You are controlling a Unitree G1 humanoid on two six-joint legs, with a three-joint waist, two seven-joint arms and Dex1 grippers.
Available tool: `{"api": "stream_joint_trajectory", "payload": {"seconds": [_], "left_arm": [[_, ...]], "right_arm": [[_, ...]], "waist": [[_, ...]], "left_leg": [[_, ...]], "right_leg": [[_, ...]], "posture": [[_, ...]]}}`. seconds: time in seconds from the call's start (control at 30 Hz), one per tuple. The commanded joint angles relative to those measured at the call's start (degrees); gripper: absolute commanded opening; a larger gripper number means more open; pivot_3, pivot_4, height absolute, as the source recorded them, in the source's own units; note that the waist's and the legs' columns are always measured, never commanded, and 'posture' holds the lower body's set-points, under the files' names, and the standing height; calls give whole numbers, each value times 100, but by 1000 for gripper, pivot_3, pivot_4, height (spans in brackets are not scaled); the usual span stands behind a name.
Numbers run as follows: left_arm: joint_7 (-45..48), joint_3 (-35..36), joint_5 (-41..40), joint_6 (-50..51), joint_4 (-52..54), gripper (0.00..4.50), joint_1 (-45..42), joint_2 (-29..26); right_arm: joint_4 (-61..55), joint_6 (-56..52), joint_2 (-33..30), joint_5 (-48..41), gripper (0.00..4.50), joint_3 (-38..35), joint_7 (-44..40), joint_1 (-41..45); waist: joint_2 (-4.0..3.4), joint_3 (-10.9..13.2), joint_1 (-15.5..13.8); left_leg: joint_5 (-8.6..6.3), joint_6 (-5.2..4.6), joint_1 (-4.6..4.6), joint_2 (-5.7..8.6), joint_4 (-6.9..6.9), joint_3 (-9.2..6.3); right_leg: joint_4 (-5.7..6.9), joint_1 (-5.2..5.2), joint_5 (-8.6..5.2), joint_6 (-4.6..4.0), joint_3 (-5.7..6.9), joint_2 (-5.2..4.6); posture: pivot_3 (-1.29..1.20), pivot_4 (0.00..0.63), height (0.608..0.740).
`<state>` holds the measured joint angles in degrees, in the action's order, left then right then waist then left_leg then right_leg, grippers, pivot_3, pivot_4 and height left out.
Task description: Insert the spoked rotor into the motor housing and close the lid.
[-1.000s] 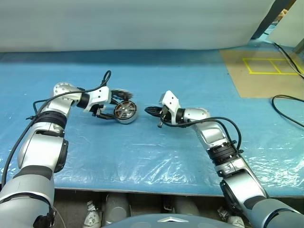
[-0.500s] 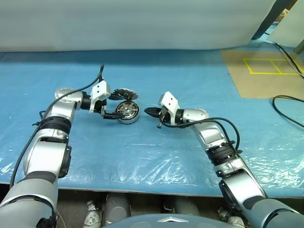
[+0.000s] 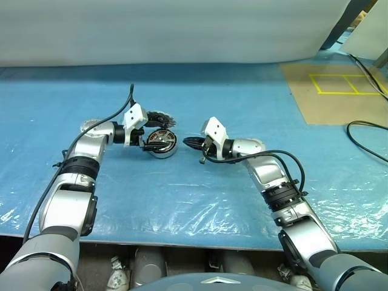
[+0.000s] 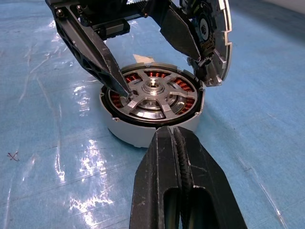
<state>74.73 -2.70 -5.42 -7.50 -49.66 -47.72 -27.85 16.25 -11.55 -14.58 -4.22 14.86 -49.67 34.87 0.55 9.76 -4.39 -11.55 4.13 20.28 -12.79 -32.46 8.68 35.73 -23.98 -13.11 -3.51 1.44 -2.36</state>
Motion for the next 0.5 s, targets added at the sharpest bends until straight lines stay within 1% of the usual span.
{"api": "stream_joint_trajectory", "payload": {"seconds": [0.03, 0.1, 0.17, 0.4, 0.47, 0.5], "left_arm": [[47, 63, -103, 20, 215, 4478, 1, -85], [49, 85, -122, 54, 214, 4089, -30, -100], [117, 121, -188, 189, 239, 3525, -71, -123], [89, 123, -228, 340, 235, 1072, -108, -140], [-70, 96, -144, 280, 139, 325, -144, -112], [-217, 59, -57, 225, 80, 25, -159, -94]], "right_arm": [[-61, 124, 33, 1, 0, -4, 20, 47], [-19, 153, 42, 27, 0, 13, 20, 59], [3, 167, 61, 41, 0, 21, 19, 71], [33, 201, 98, 66, 0, 2, 4, 85], [39, 204, 106, 64, 0, -7, 9, 105], [36, 203, 107, 62, 0, -12, 10, 111]], "waist": [[0, 0, -1], [0, 0, -1], [0, 0, 0], [-1, 0, 0], [-1, 0, 1], [-1, 0, 2]], "left_leg": [[0, 0, 0, 0, 0, 0], [0, 0, 0, 0, 0, 0], [0, 0, -1, 0, 0, 0], [0, 0, -1, 0, 1, 0], [0, 0, -1, 0, 2, 0], [0, 0, -1, 0, 2, 0]], "right_leg": [[0, 0, 0, 0, 0, 0], [0, 0, 0, 0, 0, 0], [0, 0, 0, 0, 0, 0], [-1, 0, 0, 0, 0, 0], [-2, 0, 0, 0, 0, 0], [-2, 0, 0, 0, 0, 0]], "posture": [[0, 150, 740], [0, 150, 740], [0, 150, 740], [0, 150, 740], [0, 150, 740], [0, 150, 740]]}}
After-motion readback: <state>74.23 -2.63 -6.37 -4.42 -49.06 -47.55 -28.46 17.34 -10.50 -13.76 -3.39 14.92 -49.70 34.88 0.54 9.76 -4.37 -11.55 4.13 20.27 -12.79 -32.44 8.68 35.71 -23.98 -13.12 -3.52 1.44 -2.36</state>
